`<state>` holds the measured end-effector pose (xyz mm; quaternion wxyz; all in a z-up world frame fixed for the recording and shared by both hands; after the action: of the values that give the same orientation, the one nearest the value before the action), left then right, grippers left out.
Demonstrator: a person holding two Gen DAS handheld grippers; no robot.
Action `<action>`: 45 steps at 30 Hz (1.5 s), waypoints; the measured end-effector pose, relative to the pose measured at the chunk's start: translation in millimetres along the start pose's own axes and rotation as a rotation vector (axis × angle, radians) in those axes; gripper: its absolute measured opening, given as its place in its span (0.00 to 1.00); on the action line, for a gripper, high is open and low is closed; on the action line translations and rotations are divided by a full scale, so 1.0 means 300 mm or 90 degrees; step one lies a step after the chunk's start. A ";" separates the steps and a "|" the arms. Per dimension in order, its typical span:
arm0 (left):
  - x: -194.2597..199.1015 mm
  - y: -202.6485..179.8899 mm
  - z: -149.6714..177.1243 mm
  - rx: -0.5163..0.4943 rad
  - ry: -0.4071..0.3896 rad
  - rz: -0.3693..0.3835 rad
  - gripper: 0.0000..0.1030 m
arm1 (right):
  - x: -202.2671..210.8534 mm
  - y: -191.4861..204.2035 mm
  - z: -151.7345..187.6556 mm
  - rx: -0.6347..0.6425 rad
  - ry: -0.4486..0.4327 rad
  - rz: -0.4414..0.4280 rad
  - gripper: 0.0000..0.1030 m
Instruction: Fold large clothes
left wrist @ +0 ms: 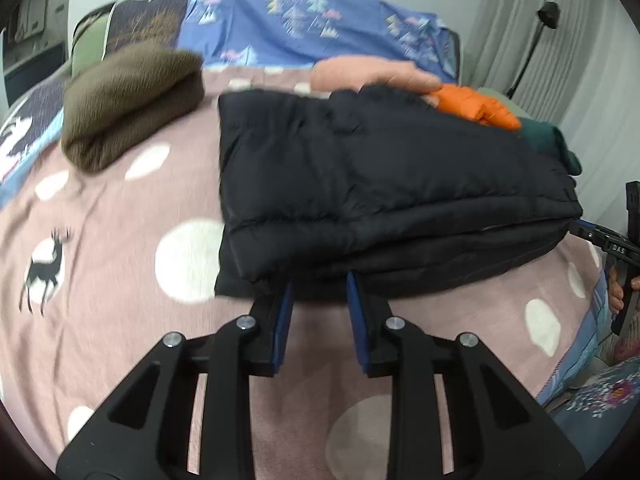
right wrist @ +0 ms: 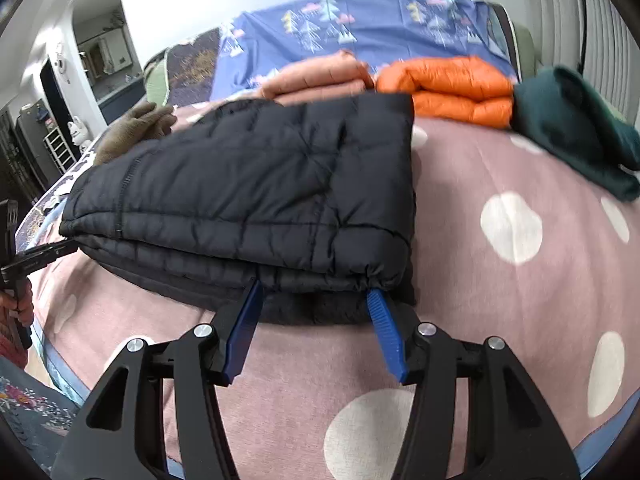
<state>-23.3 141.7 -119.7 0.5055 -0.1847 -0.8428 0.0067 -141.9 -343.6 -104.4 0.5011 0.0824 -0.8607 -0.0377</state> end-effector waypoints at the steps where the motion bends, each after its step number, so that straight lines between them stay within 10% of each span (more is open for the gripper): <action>1: 0.014 -0.006 -0.011 -0.003 -0.009 0.010 0.25 | 0.016 0.009 -0.010 0.008 -0.011 -0.006 0.53; 14: 0.176 -0.039 -0.474 -0.040 -0.179 0.047 0.32 | 0.175 0.006 -0.426 0.035 -0.171 -0.042 0.53; 24: 0.104 0.050 -0.699 0.030 -0.199 -0.046 0.55 | 0.174 -0.109 -0.601 -0.069 -0.210 0.025 0.56; 32: -0.125 -0.035 -0.673 -0.007 -0.086 -0.052 0.55 | -0.147 0.057 -0.623 -0.019 -0.069 -0.004 0.57; 37: -0.366 -0.041 -0.600 -0.060 0.006 -0.193 0.63 | -0.415 0.031 -0.567 -0.056 0.060 0.054 0.57; 45: -0.325 -0.026 -0.599 -0.006 -0.015 -0.120 0.61 | -0.395 0.002 -0.555 -0.081 0.041 0.076 0.61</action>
<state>168.8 71.9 -113.2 0.4927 -0.1068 -0.8625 -0.0430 60.1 -318.8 -123.5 0.5339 0.0004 -0.8435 -0.0595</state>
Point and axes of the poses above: each gripper's, at about its wrist camera, not at the fingertips, and x roughly against the way its jaws point, y to its left, z to its underside, the point moved 7 cm from there along -x, roughly the way its jaws point, and after that the axes turned 14 degrees about y, right-handed, at the moved point
